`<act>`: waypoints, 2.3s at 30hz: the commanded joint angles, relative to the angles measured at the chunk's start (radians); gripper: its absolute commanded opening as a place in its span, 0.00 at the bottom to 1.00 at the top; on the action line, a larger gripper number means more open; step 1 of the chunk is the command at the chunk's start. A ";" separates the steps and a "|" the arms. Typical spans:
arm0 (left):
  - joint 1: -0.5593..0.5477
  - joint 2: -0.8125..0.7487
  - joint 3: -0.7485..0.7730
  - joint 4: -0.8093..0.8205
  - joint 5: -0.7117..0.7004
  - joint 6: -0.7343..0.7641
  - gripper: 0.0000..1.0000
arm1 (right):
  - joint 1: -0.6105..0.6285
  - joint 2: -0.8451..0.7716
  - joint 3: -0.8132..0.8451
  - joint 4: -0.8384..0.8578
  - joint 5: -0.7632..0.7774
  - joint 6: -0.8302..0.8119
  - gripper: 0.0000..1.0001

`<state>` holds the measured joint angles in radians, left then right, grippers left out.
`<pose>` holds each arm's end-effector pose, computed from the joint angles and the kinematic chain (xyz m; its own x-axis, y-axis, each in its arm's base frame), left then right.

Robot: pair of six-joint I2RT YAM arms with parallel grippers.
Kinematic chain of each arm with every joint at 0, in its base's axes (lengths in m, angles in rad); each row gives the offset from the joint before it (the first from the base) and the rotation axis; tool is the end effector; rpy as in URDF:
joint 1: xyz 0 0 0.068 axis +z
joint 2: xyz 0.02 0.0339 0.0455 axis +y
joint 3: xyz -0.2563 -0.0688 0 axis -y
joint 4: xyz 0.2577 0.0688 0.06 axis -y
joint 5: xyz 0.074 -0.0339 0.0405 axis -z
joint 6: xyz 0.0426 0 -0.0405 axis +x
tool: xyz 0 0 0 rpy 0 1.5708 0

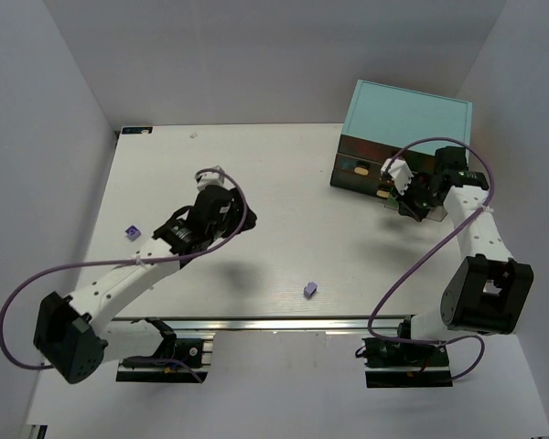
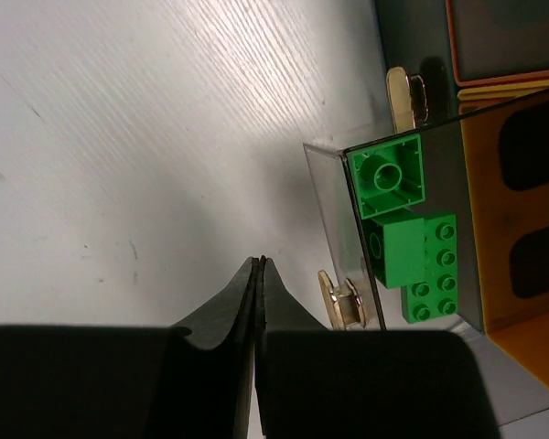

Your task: Sort the legos into containers by color

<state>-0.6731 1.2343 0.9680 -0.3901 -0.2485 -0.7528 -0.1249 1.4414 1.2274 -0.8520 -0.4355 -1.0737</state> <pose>0.2342 -0.1733 0.2751 -0.6572 -0.3235 -0.6807 0.0036 0.9018 -0.4321 0.3058 -0.0203 0.2730 -0.3355 -0.7611 -0.5552 -0.8060 0.5370 -0.2490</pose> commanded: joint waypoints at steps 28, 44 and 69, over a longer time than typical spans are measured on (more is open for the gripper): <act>0.044 -0.277 -0.112 -0.185 -0.109 -0.148 0.77 | 0.093 0.203 -0.066 0.715 0.546 0.075 0.00; 0.044 -0.254 -0.213 0.167 0.199 -0.111 0.84 | 0.087 -0.058 -0.250 0.476 -0.011 0.173 0.44; -0.029 1.102 0.596 1.128 0.553 -0.620 0.70 | -0.048 -0.475 -0.362 0.709 0.090 1.305 0.00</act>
<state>-0.6762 2.3344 1.4528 0.7113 0.4042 -1.3243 -0.1520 0.9634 0.8024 -0.1570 -0.3679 0.0910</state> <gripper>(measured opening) 0.683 0.016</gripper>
